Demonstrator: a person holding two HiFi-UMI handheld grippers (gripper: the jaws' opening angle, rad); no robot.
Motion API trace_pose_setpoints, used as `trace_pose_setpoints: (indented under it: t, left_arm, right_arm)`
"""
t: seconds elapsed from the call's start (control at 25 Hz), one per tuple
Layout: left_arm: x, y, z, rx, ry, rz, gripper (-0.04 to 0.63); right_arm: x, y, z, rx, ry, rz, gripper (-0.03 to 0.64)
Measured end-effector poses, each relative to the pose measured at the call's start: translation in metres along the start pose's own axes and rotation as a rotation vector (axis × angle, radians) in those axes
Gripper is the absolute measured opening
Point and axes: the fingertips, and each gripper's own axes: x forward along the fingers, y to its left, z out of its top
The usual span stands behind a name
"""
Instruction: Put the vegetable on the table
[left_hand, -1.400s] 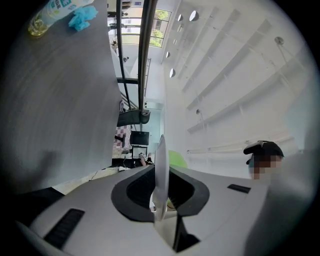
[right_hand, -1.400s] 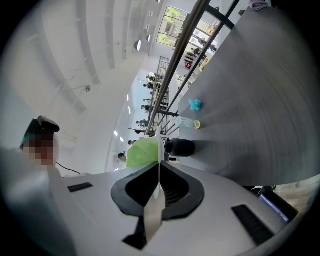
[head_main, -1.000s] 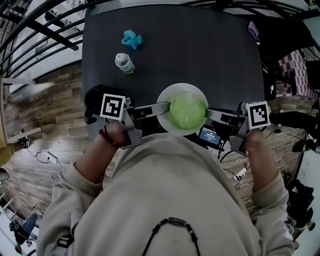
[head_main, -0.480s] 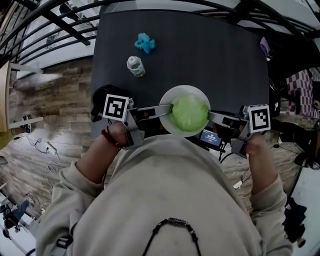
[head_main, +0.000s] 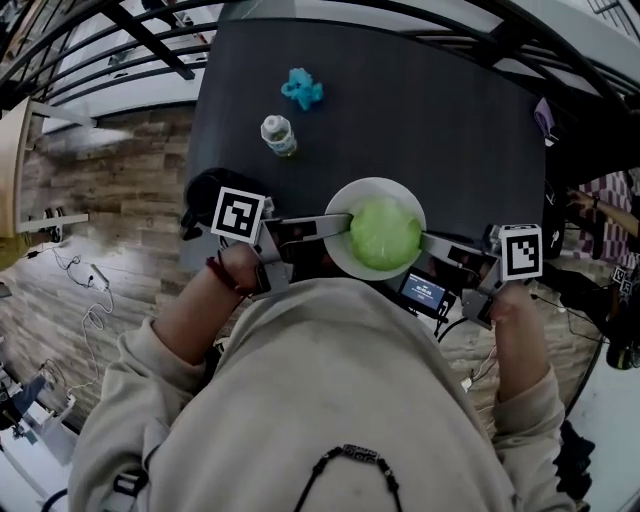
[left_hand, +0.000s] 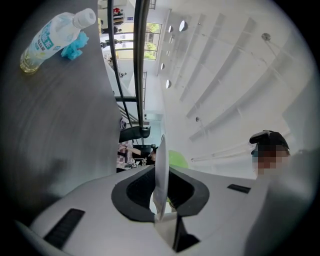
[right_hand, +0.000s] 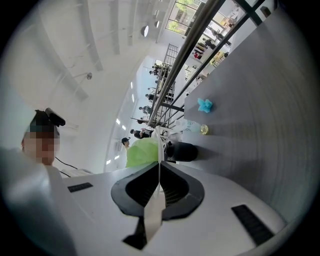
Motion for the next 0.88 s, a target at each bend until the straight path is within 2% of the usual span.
trace_pose_setpoints:
  t: [0.56, 0.76, 0.88]
  left_arm:
    - [0.009, 0.018, 0.012, -0.027, -0.025, 0.026, 0.046]
    - [0.015, 0.026, 0.016, -0.007, -0.009, 0.046, 0.041]
    - [0.016, 0.033, 0.019, -0.007, -0.008, 0.057, 0.041]
  right_arm:
    - [-0.005, -0.022, 0.014, -0.008, 0.009, 0.001, 0.025]
    - [-0.012, -0.036, 0.017, 0.027, 0.005, -0.006, 0.025]
    - [-0.009, -0.039, 0.02, 0.011, 0.012, 0.003, 0.025]
